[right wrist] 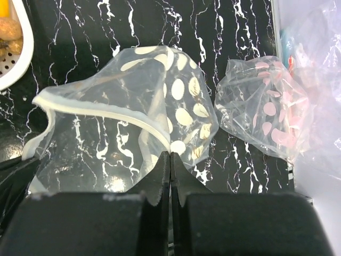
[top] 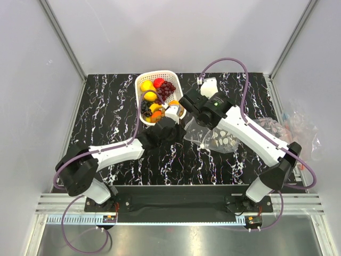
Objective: Place the food in the zip-top bag and seal the zipper
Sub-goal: Pick up the fake fruit from the bin.
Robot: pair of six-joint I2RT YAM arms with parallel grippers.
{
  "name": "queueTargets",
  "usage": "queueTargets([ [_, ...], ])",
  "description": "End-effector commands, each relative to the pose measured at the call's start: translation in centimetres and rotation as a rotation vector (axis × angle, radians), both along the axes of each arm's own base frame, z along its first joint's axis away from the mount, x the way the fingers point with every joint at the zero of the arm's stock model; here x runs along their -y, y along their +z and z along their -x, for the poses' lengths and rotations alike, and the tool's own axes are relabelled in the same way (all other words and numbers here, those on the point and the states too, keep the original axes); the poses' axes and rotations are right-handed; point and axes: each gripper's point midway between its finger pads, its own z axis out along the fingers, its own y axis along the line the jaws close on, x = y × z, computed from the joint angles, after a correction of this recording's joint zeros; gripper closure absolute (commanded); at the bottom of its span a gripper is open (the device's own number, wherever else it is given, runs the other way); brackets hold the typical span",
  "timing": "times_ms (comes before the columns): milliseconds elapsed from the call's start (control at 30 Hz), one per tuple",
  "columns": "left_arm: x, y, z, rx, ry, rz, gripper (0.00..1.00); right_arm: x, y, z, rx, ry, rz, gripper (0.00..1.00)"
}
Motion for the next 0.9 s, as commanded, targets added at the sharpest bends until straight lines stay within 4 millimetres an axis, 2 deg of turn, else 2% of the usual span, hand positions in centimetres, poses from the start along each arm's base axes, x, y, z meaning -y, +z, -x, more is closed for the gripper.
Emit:
queueTargets([
  [0,2.3,3.9,-1.2,0.058,-0.019,0.121,0.97,3.4,1.0,2.7,-0.103,0.007,0.154,1.00],
  [67,2.2,4.6,-1.3,0.071,-0.015,0.135,0.85,2.7,0.1,2.6,-0.138,0.067,0.142,1.00],
  [100,2.1,4.7,-1.4,0.076,-0.010,0.137,0.70,1.5,-0.4,2.4,-0.141,0.098,0.084,1.00],
  [200,2.1,5.9,-1.5,0.092,-0.009,0.146,0.44,1.3,-2.1,2.1,-0.185,0.120,0.085,1.00],
  [333,1.7,6.9,-1.4,0.090,-0.012,0.122,0.18,1.7,-3.7,1.6,-0.223,0.111,0.090,1.00],
  [400,1.2,7.4,-1.4,0.110,-0.011,0.107,0.08,1.7,-3.8,1.3,-0.216,0.111,0.070,1.00],
  [433,0.5,8.4,-1.5,0.129,0.002,0.113,0.04,1.7,-3.9,1.2,-0.213,0.112,0.068,1.00],
  [600,-3.3,9.2,-2.5,0.127,0.086,0.066,0.01,1.6,-3.9,0.5,-0.193,0.120,0.012,1.00],
  [633,-4.7,9.0,-2.9,0.112,0.114,0.047,0.01,1.6,-4.1,0.5,-0.196,0.127,0.011,1.00],
  [700,-6.0,8.7,-3.6,0.097,0.142,0.031,0.01,1.4,-4.1,0.4,-0.191,0.138,-0.005,1.00],
  [733,-7.2,7.8,-4.1,0.065,0.166,-0.005,0.01,1.3,-4.2,0.3,-0.191,0.140,-0.007,1.00],
  [800,-7.8,8.1,-5.0,0.050,0.184,-0.038,0.01,1.2,-4.2,0.1,-0.185,0.142,-0.014,1.00],
  [833,-8.4,6.4,-5.3,0.000,0.193,-0.094,0.01,1.3,-4.3,0.1,-0.188,0.143,-0.011,1.00],
  [867,-8.3,7.1,-5.8,0.001,0.190,-0.101,0.01,1.2,-4.5,0.0,-0.192,0.147,-0.015,1.00],
])
